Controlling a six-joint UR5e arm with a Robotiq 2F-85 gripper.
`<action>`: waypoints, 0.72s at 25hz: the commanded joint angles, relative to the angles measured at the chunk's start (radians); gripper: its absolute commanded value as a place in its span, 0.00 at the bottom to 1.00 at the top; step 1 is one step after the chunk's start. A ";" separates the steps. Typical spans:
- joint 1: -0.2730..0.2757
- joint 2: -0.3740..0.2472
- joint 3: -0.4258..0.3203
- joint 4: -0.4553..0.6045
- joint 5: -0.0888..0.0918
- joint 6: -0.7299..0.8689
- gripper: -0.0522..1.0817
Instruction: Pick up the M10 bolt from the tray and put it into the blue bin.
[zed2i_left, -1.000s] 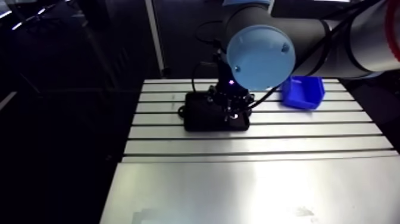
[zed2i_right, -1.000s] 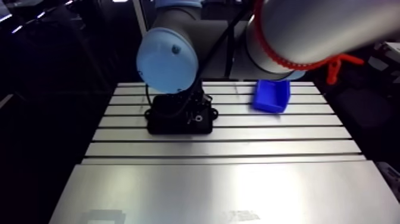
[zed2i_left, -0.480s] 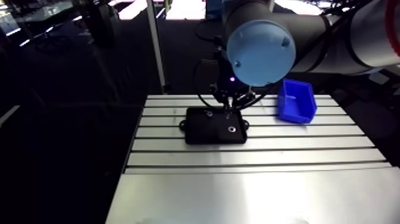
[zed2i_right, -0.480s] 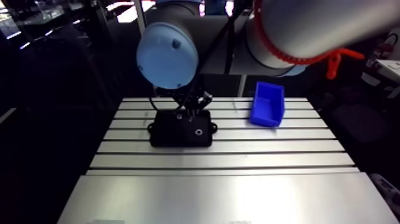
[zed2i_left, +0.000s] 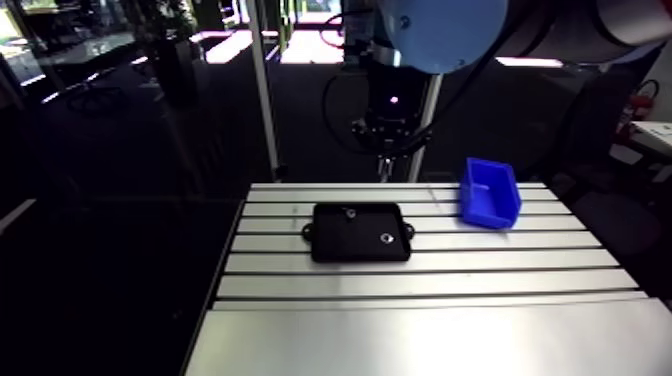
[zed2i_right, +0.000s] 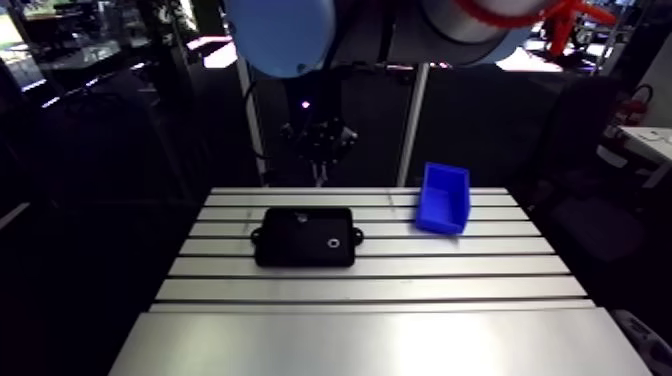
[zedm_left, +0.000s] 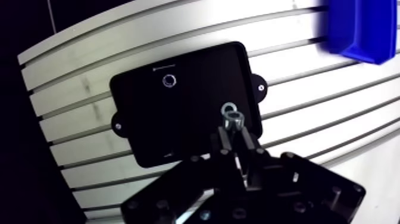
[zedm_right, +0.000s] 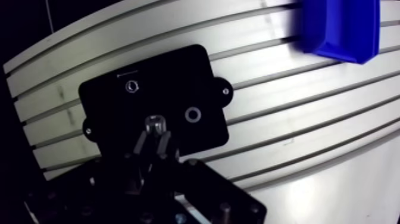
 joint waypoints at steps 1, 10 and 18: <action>-0.020 -0.031 -0.081 0.140 0.003 -0.180 0.98; -0.086 -0.081 -0.101 0.224 0.028 -0.626 0.98; -0.216 -0.055 -0.170 0.233 0.081 -1.048 0.99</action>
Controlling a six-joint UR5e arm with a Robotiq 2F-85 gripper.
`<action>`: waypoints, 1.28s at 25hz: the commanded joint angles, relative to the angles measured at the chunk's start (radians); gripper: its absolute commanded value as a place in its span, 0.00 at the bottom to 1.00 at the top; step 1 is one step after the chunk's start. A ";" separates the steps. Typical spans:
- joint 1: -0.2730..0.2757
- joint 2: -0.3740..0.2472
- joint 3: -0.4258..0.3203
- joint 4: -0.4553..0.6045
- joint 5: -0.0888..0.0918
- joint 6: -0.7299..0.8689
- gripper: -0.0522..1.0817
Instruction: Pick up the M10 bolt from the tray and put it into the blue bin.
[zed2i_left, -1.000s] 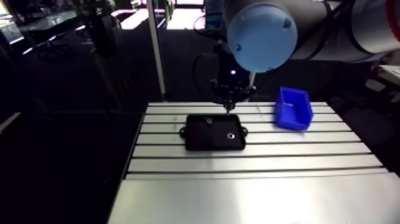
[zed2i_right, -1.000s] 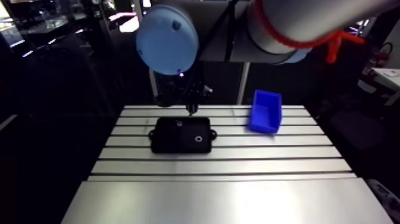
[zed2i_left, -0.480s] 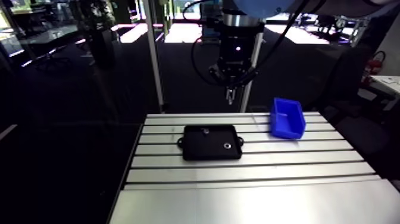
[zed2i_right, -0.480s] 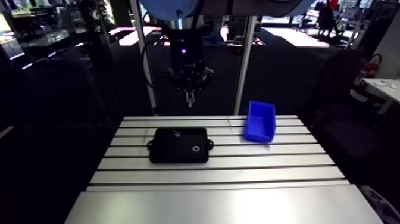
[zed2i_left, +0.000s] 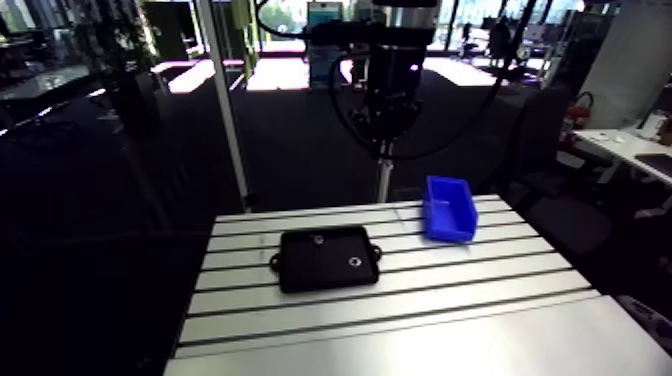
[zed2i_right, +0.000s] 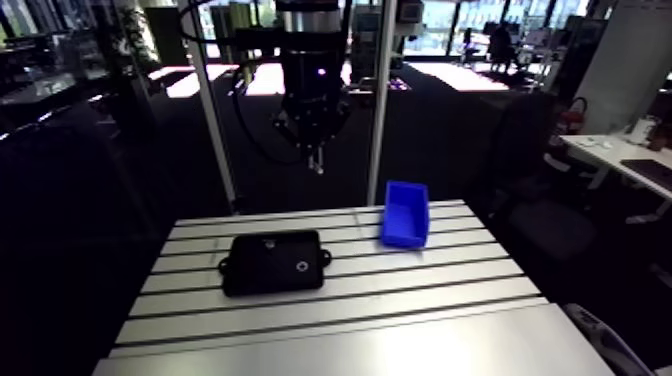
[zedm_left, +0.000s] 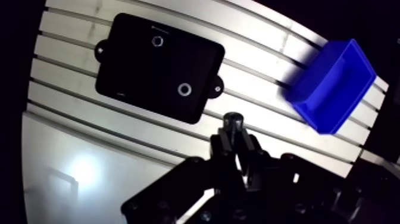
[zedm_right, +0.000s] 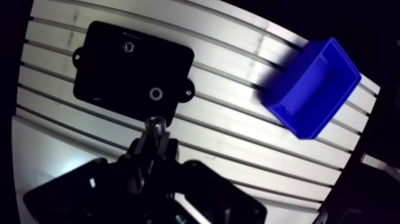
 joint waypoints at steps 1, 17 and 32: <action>-0.097 0.036 -0.057 0.010 0.037 -0.332 0.99; -0.229 0.187 -0.184 0.109 0.022 -0.924 0.99; -0.248 0.308 -0.201 -0.030 -0.052 -1.005 0.99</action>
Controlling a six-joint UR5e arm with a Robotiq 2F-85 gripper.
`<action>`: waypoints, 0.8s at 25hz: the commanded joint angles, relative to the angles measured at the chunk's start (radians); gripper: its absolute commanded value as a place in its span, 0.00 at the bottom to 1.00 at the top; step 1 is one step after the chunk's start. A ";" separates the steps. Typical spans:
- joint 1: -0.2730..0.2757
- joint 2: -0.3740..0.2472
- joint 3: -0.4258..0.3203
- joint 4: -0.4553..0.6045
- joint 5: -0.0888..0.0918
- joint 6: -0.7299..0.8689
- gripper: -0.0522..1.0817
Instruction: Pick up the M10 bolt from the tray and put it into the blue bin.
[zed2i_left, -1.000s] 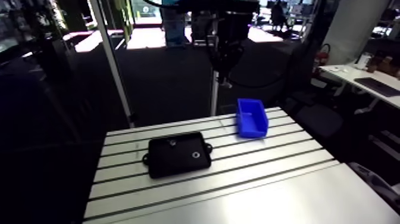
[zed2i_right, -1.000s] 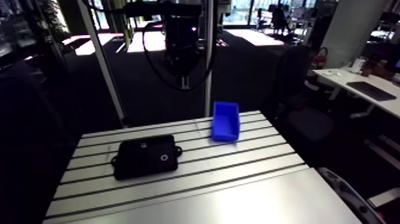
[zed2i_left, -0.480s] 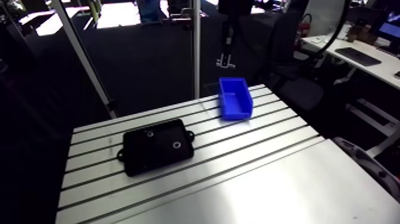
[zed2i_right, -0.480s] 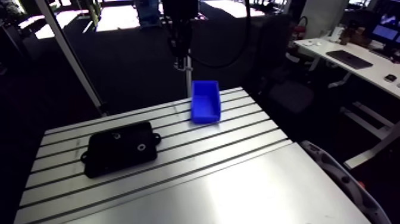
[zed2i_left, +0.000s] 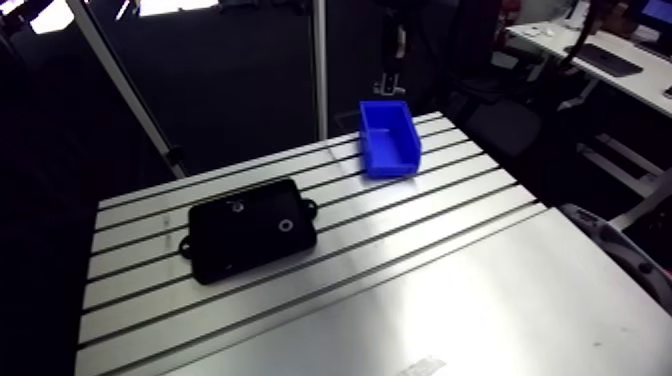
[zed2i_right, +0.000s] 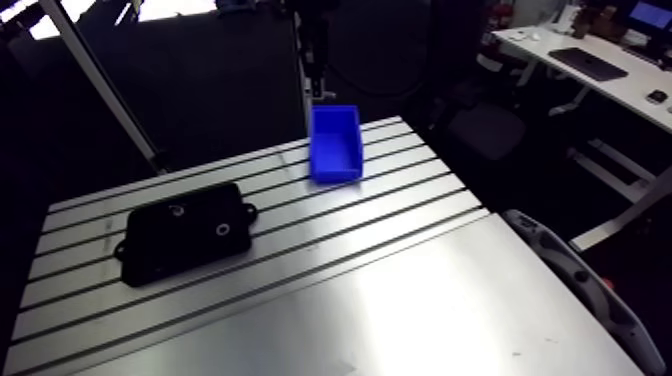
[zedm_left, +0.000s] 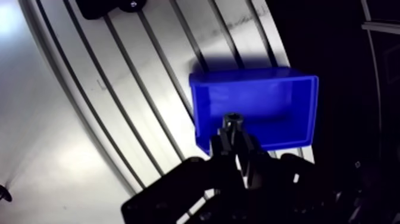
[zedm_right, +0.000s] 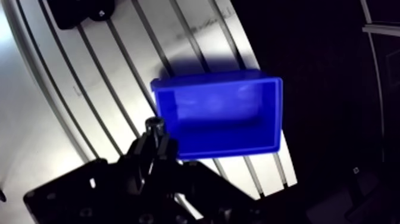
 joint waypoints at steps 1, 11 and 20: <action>-0.001 0.050 -0.012 -0.068 -0.025 -0.004 0.99; -0.012 0.116 -0.022 -0.119 -0.055 -0.004 0.99; -0.016 0.164 -0.025 -0.137 -0.063 -0.001 0.99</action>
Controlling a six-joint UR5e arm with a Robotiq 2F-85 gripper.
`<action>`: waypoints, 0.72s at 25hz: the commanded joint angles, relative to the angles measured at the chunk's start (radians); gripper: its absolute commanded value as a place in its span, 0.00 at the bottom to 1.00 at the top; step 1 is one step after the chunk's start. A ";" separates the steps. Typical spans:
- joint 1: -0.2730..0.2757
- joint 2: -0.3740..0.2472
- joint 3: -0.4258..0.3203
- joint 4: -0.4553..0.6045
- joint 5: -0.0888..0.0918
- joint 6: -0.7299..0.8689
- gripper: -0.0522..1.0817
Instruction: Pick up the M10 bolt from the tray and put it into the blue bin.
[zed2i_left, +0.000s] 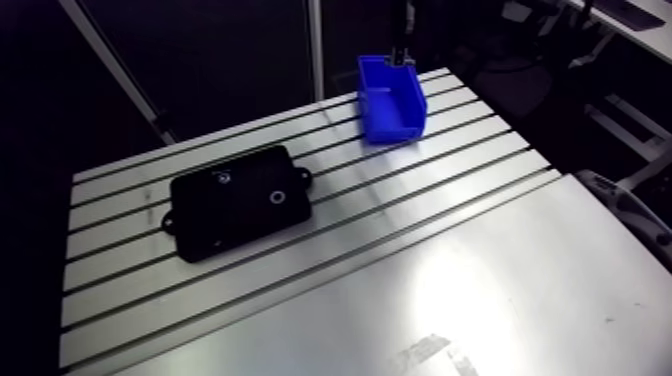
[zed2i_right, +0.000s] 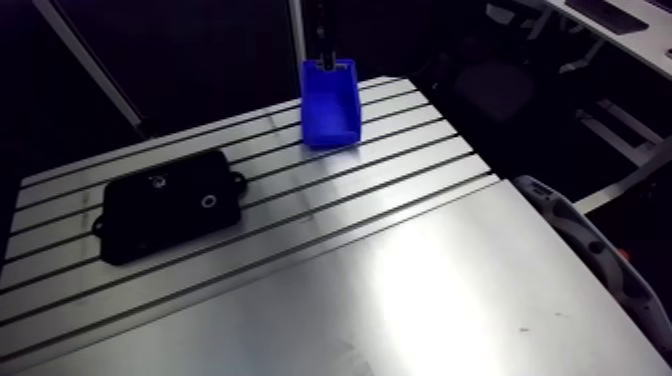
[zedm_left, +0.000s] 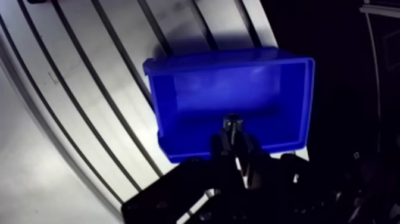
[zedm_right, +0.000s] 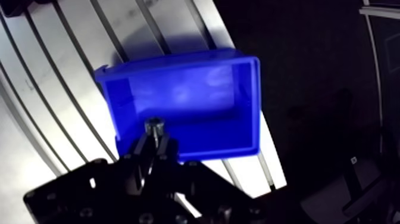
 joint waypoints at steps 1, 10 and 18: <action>-0.001 0.038 -0.001 -0.019 -0.004 0.003 0.99; -0.001 0.081 0.006 -0.054 -0.004 0.017 0.98; -0.001 0.107 0.012 -0.059 -0.004 0.020 0.98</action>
